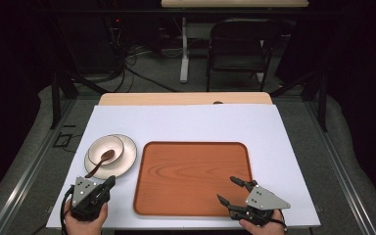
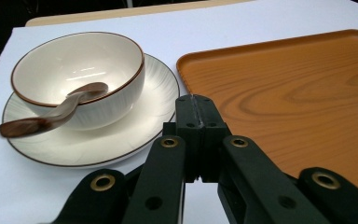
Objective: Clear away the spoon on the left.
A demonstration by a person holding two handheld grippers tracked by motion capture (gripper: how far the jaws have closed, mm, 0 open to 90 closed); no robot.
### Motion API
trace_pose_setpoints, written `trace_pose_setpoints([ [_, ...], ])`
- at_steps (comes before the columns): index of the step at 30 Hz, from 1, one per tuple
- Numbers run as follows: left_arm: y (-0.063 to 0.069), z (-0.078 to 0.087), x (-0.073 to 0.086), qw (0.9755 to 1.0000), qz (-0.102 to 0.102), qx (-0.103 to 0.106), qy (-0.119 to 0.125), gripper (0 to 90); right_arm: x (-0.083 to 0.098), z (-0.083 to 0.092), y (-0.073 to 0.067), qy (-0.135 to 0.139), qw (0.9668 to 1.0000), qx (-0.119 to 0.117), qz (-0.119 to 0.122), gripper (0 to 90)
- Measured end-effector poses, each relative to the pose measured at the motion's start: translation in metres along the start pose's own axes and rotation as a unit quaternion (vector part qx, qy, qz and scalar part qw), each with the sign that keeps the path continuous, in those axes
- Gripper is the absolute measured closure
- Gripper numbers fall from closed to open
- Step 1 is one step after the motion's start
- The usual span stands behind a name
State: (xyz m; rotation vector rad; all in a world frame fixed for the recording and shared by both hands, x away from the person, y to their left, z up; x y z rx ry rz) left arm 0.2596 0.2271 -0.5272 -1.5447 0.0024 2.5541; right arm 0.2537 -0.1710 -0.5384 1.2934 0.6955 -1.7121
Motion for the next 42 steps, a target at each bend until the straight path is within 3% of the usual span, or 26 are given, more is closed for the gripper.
trace_pose_setpoints([
  [6, -0.008, 0.004, 0.003, 0.9999, 0.004, -0.016, -0.002, 89.8, 0.0, 0.0, -0.001, 0.0, 1.0, -0.001, 0.003, 32.2],
  [17, -0.036, 0.005, 0.001, 0.9981, 0.029, -0.053, 0.009, 89.8, -0.001, 0.0, -0.001, 0.0, 1.0, 0.0, 0.004, 32.2],
  [24, -0.044, 0.004, 0.002, 0.9972, 0.033, -0.066, 0.009, 89.8, 0.0, 0.0, 0.0, 0.0, 1.0, 0.0, 0.004, 32.2],
  [42, -0.08, -0.005, 0.0, 0.9921, 0.068, -0.105, 0.011, 88.9, 0.0, 0.0, -0.001, -0.001, 1.0, 0.0, 0.003, 32.2],
])
Point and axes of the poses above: each handheld gripper's, and its own axes: z roughly backward along the jaws, x roughly out of its underside, y roughly to its right, the point moved 5 cm from there along -z, roughly forward along the jaws, and after that the axes turned 14 degrees about -x, right-handed, at the moved point
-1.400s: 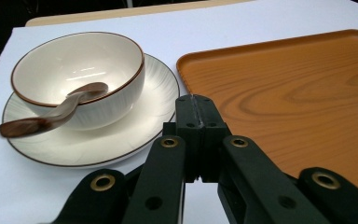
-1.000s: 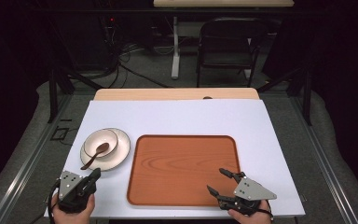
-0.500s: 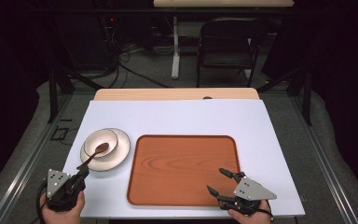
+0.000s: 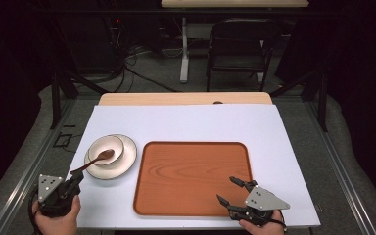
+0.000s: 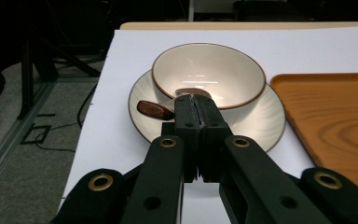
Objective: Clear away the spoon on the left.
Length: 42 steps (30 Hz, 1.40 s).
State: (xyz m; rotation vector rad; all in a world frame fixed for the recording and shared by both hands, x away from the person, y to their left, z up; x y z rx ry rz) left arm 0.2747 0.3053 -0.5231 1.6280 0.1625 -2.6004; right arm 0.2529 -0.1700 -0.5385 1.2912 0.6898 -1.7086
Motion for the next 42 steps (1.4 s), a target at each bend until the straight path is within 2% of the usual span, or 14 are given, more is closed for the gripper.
trace_pose_setpoints([
  [10, -0.017, -0.013, -0.006, 0.9996, 0.017, -0.022, 0.003, 88.7, 0.0, -0.001, 0.0, -0.001, 1.0, 0.0, 0.001, 32.2],
  [13, -0.025, -0.021, -0.008, 0.9992, 0.019, -0.035, 0.001, 88.5, 0.001, -0.001, 0.0, -0.001, 1.0, 0.0, -0.001, 32.2],
  [17, -0.032, -0.029, -0.01, 0.9989, 0.023, -0.042, 0.004, 88.4, 0.001, -0.002, 0.0, -0.003, 1.0, 0.001, 0.0, 32.2],
  [28, -0.038, -0.045, -0.018, 0.9983, 0.018, -0.054, 0.011, 87.1, 0.002, -0.004, 0.0, -0.006, 1.0, -0.001, -0.002, 32.2],
  [39, -0.042, -0.066, -0.026, 0.9976, 0.038, -0.058, 0.005, 86.1, 0.003, -0.005, -0.001, -0.008, 1.0, -0.002, -0.004, 32.2],
  [42, -0.041, -0.069, -0.027, 0.9975, 0.035, -0.062, 0.004, 85.8, 0.003, -0.005, -0.001, -0.008, 1.0, -0.002, -0.003, 32.2],
])
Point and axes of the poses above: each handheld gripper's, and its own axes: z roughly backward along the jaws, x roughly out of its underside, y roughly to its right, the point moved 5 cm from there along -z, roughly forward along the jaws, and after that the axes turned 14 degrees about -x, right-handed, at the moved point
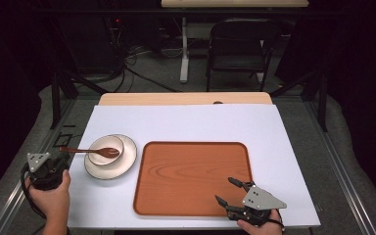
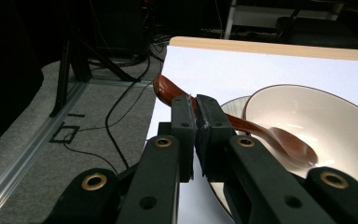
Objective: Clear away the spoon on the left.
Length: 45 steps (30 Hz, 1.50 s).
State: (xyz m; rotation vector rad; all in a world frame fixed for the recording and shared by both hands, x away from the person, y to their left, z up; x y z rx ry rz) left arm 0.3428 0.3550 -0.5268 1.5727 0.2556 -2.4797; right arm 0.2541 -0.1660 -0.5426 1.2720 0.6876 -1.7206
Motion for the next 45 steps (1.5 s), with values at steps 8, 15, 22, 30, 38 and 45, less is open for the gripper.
trace_pose_setpoints([
  [8, 0.004, -0.006, -0.004, 1.0, -0.002, 0.0, -0.001, 85.1, 0.0, -0.001, -0.001, 0.0, 1.0, -0.001, -0.002, 32.2],
  [15, 0.003, -0.001, -0.007, 0.9991, 0.036, 0.018, 0.009, 75.0, 0.0, 0.0, -0.001, 0.0, 1.0, 0.0, -0.003, 32.2],
  [22, 0.001, 0.004, -0.001, 0.9973, 0.066, 0.032, 0.01, 58.4, 0.0, 0.0, -0.001, -0.001, 1.0, 0.0, 0.0, 32.2],
  [30, -0.005, 0.003, 0.005, 0.9914, 0.117, 0.058, -0.001, 44.1, -0.001, 0.0, -0.001, 0.0, 1.0, 0.001, 0.001, 32.2],
  [38, -0.007, -0.002, 0.01, 0.9872, 0.143, 0.071, -0.007, 42.4, -0.001, 0.0, -0.001, 0.0, 1.0, 0.0, 0.001, 32.2],
  [45, -0.001, -0.017, 0.009, 0.983, 0.163, 0.081, -0.022, 42.0, -0.001, 0.0, -0.001, 0.0, 1.0, 0.001, 0.001, 32.2],
])
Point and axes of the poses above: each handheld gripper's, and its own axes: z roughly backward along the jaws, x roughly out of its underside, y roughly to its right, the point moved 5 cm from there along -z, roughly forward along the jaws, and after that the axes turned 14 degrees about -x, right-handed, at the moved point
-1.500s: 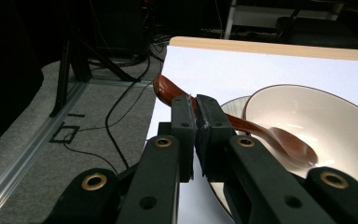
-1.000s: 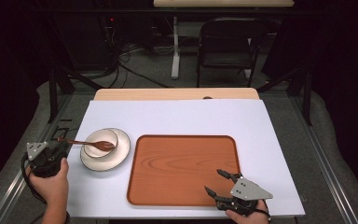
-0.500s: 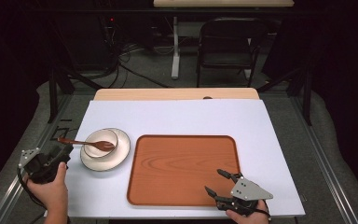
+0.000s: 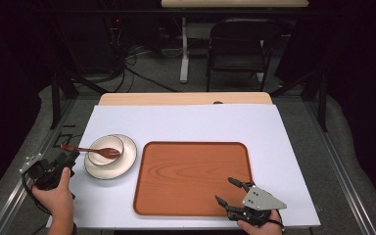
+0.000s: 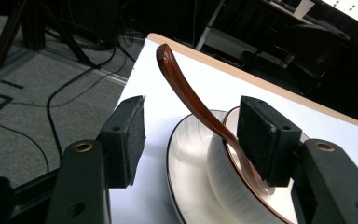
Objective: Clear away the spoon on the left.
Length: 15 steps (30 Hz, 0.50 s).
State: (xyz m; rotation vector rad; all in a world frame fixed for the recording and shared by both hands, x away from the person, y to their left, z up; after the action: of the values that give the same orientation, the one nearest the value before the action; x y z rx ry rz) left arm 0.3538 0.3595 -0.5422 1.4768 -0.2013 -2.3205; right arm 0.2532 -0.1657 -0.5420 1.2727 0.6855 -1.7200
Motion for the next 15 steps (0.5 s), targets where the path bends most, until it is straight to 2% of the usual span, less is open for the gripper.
trace_pose_setpoints([
  [5, 0.001, -0.005, -0.002, 0.9999, 0.013, 0.006, -0.004, 42.3, 0.0, 0.0, 0.0, 0.0, 1.0, 0.0, -0.002, 32.2],
  [7, 0.0, -0.007, -0.004, 0.9996, 0.027, 0.012, -0.001, 44.5, 0.0, 0.0, 0.0, 0.0, 1.0, 0.0, -0.002, 32.2],
  [10, -0.003, -0.011, -0.006, 0.999, 0.042, 0.015, 0.001, 50.5, 0.0, 0.0, 0.0, 0.0, 1.0, -0.001, -0.001, 32.2],
  [15, -0.003, -0.013, -0.005, 0.999, 0.043, 0.012, 0.003, 60.4, 0.0, 0.0, 0.0, 0.001, 1.0, -0.001, -0.002, 32.2],
])
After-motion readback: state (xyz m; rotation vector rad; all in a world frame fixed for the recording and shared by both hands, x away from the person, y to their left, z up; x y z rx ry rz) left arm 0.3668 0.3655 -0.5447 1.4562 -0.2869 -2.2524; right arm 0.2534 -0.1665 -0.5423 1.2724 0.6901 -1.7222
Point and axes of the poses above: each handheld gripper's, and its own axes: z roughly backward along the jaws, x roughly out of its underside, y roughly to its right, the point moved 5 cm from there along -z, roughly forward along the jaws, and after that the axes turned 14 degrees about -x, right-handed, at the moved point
